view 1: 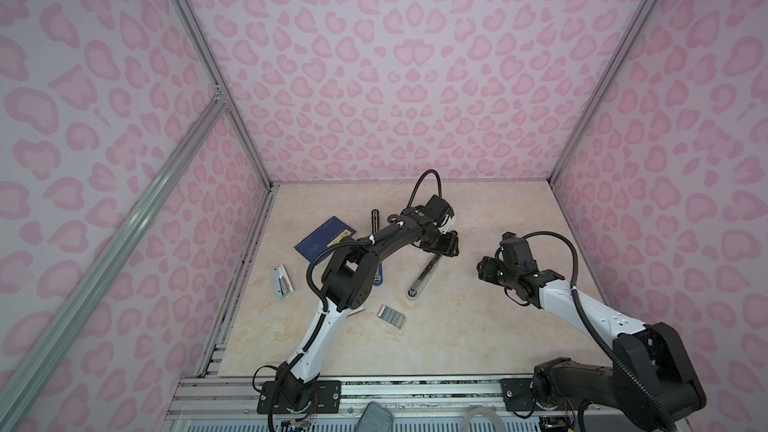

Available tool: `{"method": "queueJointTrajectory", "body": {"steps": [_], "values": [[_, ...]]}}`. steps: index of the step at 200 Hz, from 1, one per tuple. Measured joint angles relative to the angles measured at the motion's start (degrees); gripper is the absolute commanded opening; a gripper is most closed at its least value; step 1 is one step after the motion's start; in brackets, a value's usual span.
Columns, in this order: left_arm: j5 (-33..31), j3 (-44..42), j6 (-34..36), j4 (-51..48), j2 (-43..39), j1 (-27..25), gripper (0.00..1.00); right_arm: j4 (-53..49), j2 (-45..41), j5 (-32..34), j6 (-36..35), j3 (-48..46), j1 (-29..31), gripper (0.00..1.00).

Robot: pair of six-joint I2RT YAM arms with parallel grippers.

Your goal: Load the staples into the stapler

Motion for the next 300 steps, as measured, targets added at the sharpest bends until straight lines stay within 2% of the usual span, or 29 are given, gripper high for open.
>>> {"method": "queueJointTrajectory", "body": {"steps": [31, 51, 76, 133, 168, 176, 180, 217, 260, 300], "values": [[-5.1, 0.1, 1.8, 1.7, -3.0, 0.1, 0.71, 2.1, 0.5, -1.5, 0.0, 0.1, -1.1, 0.63], [-8.8, 3.3, 3.1, 1.5, -0.2, 0.2, 0.71, 3.7, 1.7, -2.5, 0.0, 0.3, -1.9, 0.63], [-10.4, 6.2, 4.3, 0.5, 4.3, 0.1, 0.69, 5.8, 3.2, -4.1, 0.6, 0.8, -3.1, 0.63], [-12.9, 7.9, 6.9, -0.8, 8.5, -0.6, 0.57, 15.1, 10.9, -10.4, 3.7, 1.3, -6.6, 0.61], [-14.5, 7.9, 9.0, -0.8, 9.0, -2.0, 0.38, 23.6, 16.9, -15.7, 7.0, 0.6, -8.0, 0.6], [-14.8, 7.9, 9.2, -0.9, 9.1, -2.2, 0.37, 26.1, 18.7, -17.1, 7.9, 0.5, -8.3, 0.6], [-14.9, 7.9, 9.3, -0.9, 9.1, -2.3, 0.33, 27.2, 19.5, -17.7, 8.3, 0.5, -8.5, 0.6], [-16.0, 7.8, 10.6, -0.8, 9.0, -2.5, 0.21, 39.0, 27.8, -23.1, 12.7, 1.4, -9.6, 0.65], [-16.2, 4.5, 11.9, -0.2, 5.9, -3.1, 0.17, 53.9, 35.0, -27.6, 18.4, 1.8, -9.6, 0.64], [-16.2, 1.9, 12.0, 2.1, 4.6, -3.8, 0.17, 62.9, 39.5, -30.9, 23.8, 2.0, -9.6, 0.63]]}}
